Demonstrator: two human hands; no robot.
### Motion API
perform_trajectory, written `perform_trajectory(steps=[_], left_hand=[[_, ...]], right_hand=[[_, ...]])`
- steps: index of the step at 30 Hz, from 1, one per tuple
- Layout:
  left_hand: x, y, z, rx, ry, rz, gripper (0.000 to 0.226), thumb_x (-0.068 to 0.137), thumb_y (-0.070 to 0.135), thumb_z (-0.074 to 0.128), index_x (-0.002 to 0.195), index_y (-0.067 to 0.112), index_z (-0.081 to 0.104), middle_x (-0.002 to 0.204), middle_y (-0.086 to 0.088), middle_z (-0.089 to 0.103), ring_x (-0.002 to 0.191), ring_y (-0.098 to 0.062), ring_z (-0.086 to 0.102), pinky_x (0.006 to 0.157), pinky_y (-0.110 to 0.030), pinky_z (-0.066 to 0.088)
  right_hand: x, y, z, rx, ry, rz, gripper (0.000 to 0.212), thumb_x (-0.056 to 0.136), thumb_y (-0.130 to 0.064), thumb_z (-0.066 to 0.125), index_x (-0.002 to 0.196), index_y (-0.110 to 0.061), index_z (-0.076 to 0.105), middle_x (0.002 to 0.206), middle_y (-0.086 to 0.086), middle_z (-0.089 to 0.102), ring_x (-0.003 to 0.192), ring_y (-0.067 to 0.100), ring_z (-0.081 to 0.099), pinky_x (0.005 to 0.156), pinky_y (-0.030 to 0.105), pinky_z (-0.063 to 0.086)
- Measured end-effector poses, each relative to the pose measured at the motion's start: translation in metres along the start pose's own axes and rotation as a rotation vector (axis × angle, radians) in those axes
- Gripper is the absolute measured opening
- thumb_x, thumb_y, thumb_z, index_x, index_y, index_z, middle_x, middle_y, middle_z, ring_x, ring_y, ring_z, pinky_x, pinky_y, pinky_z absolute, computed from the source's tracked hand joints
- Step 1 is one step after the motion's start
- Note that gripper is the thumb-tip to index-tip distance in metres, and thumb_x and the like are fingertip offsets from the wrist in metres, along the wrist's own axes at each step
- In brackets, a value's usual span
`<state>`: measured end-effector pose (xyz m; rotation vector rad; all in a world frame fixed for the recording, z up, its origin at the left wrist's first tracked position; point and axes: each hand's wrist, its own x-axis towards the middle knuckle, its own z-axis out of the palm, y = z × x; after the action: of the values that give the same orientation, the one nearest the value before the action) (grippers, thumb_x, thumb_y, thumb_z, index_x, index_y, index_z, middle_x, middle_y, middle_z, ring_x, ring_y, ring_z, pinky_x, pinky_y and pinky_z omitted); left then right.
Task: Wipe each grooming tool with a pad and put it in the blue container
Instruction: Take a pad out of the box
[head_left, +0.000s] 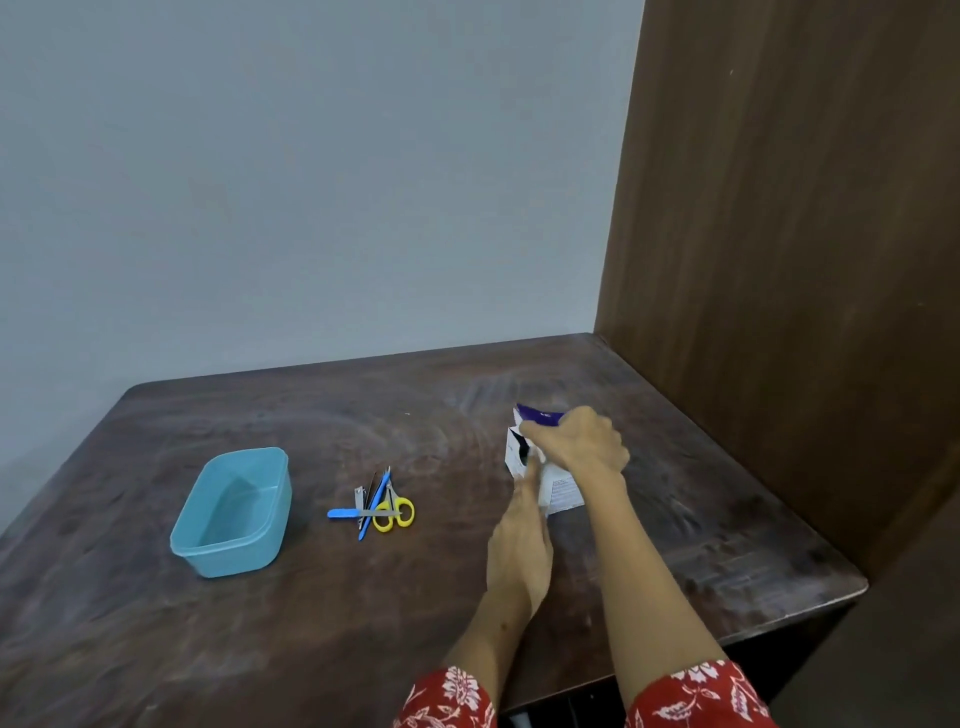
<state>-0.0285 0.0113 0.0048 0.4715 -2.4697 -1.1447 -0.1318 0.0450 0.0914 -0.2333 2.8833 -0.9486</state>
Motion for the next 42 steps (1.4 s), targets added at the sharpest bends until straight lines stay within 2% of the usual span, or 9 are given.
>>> perform_trajectory(steps=[3,7,13,16,19,24,28,31,42], left_hand=[[0.004,-0.004,0.004,0.152,-0.022,0.043,0.061,0.099,0.019,0.034,0.140,0.053,0.004,0.153,-0.005,0.025,0.114,-0.030,0.056,0.089,-0.044,0.049],[0.007,-0.007,0.010,0.203,-0.003,0.029,0.047,0.099,0.023,0.033,0.142,0.039,0.020,0.155,-0.007,0.017,0.120,-0.028,0.051,0.089,-0.042,0.049],[0.007,-0.007,0.012,0.225,0.026,0.026,0.046,0.098,0.028,0.035,0.141,0.037,0.021,0.157,-0.009,0.006,0.120,-0.030,0.051,0.085,-0.041,0.051],[0.007,-0.007,0.012,0.218,0.032,0.035,0.046,0.098,0.028,0.037,0.141,0.035,0.022,0.157,-0.008,0.009,0.120,-0.031,0.051,0.084,-0.043,0.052],[0.007,-0.009,0.013,0.205,0.039,0.050,0.048,0.097,0.026,0.038,0.142,0.034,0.023,0.156,-0.010,0.014,0.118,-0.032,0.052,0.084,-0.043,0.052],[0.009,-0.011,0.014,0.193,0.045,0.067,0.051,0.096,0.023,0.038,0.142,0.036,0.022,0.156,-0.009,0.013,0.121,-0.032,0.049,0.083,-0.043,0.051],[0.008,-0.012,0.015,0.183,0.060,0.083,0.049,0.096,0.027,0.039,0.141,0.037,0.023,0.156,-0.009,0.015,0.125,-0.030,0.047,0.082,-0.042,0.053],[0.009,-0.012,0.016,0.199,0.067,0.074,0.050,0.096,0.029,0.039,0.142,0.039,0.020,0.156,-0.006,0.012,0.126,-0.027,0.046,0.085,-0.040,0.052],[0.009,-0.013,0.017,0.203,0.056,0.089,0.053,0.096,0.026,0.039,0.141,0.040,0.015,0.156,-0.007,0.012,0.125,-0.024,0.048,0.086,-0.038,0.052]], right_hand=[[0.007,0.000,-0.015,0.131,-0.067,0.026,0.061,0.070,-0.067,0.052,0.095,-0.012,0.066,0.107,0.008,0.063,0.099,0.030,0.056,0.077,0.035,0.042],[0.017,0.005,-0.035,0.393,-0.060,0.097,0.057,0.086,-0.052,0.046,0.116,-0.004,0.058,0.125,0.016,0.056,0.110,0.033,0.053,0.081,0.033,0.040],[0.021,0.016,-0.034,0.516,0.470,0.156,0.027,0.095,-0.026,0.047,0.114,-0.007,0.051,0.115,0.020,0.062,0.105,0.039,0.057,0.079,0.038,0.044],[0.028,0.024,-0.025,0.409,0.586,0.157,0.022,0.095,-0.024,0.046,0.112,-0.010,0.047,0.112,0.019,0.061,0.102,0.039,0.057,0.071,0.039,0.039],[0.038,0.035,-0.018,0.261,0.626,0.157,0.024,0.093,-0.023,0.051,0.114,-0.011,0.051,0.121,0.016,0.055,0.113,0.036,0.049,0.084,0.047,0.040],[0.042,0.044,-0.008,-0.087,0.450,0.185,0.029,0.087,-0.017,0.059,0.116,-0.014,0.061,0.134,0.015,0.045,0.123,0.034,0.036,0.100,0.049,0.027],[0.033,0.030,0.000,-0.211,0.427,-0.060,0.024,0.085,-0.005,0.057,0.103,-0.017,0.069,0.115,0.011,0.060,0.111,0.030,0.049,0.092,0.038,0.038],[0.026,0.015,0.004,-0.256,0.278,-0.126,0.017,0.085,-0.012,0.060,0.099,-0.015,0.071,0.103,0.010,0.068,0.099,0.028,0.061,0.078,0.033,0.049],[0.024,0.002,0.011,-0.473,-0.169,-0.195,0.024,0.088,-0.006,0.053,0.112,-0.004,0.056,0.121,0.013,0.059,0.106,0.028,0.058,0.074,0.029,0.043]])
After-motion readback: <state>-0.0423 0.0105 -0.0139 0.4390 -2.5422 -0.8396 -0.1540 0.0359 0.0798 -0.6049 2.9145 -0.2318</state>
